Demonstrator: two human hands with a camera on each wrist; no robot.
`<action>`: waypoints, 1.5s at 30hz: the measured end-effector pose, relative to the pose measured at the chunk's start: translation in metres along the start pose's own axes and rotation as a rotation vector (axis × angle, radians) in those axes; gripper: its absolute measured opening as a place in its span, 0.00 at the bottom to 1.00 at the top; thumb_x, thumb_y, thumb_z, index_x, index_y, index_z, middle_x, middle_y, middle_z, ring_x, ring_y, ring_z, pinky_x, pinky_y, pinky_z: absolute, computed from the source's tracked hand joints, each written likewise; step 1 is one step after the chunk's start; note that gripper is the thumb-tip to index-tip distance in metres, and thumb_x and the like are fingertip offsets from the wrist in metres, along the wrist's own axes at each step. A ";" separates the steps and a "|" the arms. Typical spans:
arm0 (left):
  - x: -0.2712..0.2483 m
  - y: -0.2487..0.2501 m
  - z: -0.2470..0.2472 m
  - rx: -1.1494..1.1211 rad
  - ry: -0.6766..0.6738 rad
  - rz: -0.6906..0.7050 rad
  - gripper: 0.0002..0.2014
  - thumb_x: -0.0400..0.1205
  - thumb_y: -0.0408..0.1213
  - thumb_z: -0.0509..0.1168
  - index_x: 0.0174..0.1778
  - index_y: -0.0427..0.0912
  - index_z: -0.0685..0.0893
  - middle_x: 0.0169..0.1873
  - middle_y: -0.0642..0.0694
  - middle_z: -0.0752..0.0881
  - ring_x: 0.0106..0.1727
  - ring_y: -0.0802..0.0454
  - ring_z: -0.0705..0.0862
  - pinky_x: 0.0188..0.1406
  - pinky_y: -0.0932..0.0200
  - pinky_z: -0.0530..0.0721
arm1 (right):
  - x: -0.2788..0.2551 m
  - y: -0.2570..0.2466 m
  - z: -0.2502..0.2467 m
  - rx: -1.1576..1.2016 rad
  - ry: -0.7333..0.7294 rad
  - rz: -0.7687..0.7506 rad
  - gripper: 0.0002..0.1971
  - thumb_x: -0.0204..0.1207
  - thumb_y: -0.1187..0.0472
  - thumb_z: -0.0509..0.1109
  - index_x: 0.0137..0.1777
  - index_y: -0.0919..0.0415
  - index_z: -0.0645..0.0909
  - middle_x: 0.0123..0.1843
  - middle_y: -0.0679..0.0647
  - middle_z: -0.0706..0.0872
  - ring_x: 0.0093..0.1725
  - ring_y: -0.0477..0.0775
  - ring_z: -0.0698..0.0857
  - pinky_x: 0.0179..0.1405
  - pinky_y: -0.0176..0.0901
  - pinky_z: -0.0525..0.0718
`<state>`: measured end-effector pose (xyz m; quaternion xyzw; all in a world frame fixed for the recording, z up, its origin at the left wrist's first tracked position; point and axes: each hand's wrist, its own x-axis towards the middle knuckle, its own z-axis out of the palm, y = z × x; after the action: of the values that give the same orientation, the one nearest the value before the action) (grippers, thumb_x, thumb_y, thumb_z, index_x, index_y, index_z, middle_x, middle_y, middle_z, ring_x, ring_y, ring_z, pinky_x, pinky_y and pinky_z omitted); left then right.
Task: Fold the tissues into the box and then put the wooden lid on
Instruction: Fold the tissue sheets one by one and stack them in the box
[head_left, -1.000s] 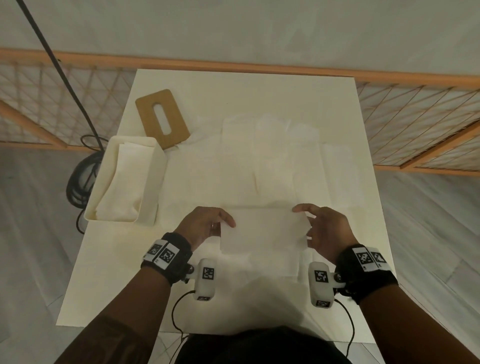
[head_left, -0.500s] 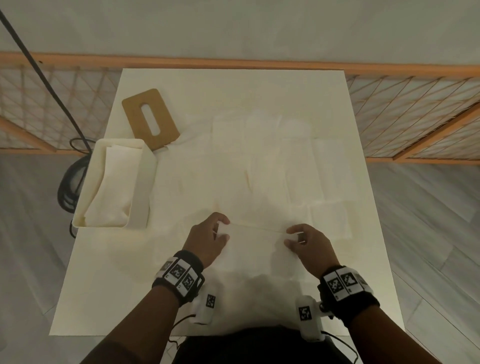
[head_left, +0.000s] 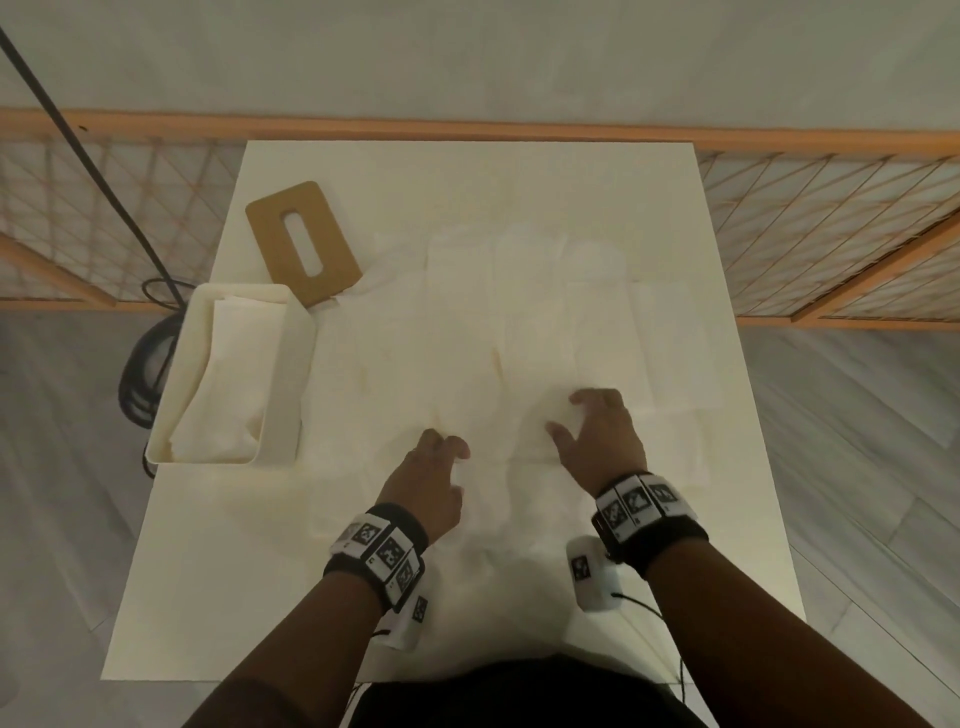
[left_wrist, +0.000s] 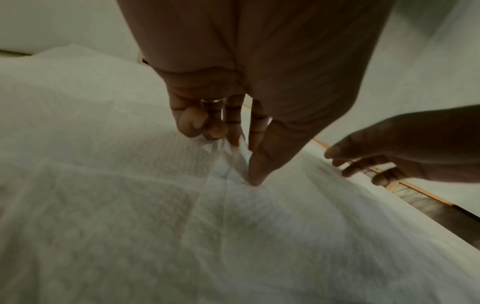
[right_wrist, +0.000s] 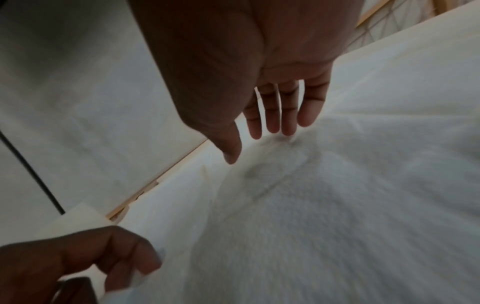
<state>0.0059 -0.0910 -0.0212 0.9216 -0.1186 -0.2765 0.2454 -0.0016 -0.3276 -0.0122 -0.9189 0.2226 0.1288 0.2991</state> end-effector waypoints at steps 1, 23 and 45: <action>0.001 0.001 0.000 0.018 -0.003 0.001 0.19 0.80 0.33 0.70 0.66 0.52 0.77 0.65 0.52 0.73 0.59 0.50 0.82 0.57 0.55 0.84 | 0.008 -0.007 0.000 -0.029 -0.024 0.017 0.28 0.79 0.46 0.76 0.74 0.56 0.73 0.73 0.52 0.74 0.71 0.58 0.78 0.66 0.57 0.82; 0.005 0.004 -0.003 0.113 -0.035 0.020 0.24 0.78 0.33 0.67 0.70 0.53 0.72 0.68 0.52 0.72 0.64 0.47 0.80 0.63 0.51 0.81 | 0.023 -0.010 0.000 0.251 -0.068 0.315 0.35 0.69 0.62 0.85 0.73 0.59 0.73 0.64 0.55 0.86 0.64 0.58 0.84 0.55 0.43 0.80; 0.016 -0.003 -0.016 0.160 -0.084 0.046 0.20 0.81 0.40 0.68 0.69 0.51 0.77 0.66 0.51 0.77 0.67 0.47 0.77 0.68 0.50 0.78 | -0.003 -0.041 -0.072 1.094 -0.151 -0.040 0.20 0.68 0.58 0.59 0.57 0.61 0.85 0.51 0.55 0.89 0.53 0.56 0.87 0.54 0.56 0.87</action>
<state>0.0283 -0.0883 -0.0188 0.9228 -0.1716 -0.2989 0.1722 0.0237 -0.3409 0.0662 -0.6218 0.2175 0.0544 0.7504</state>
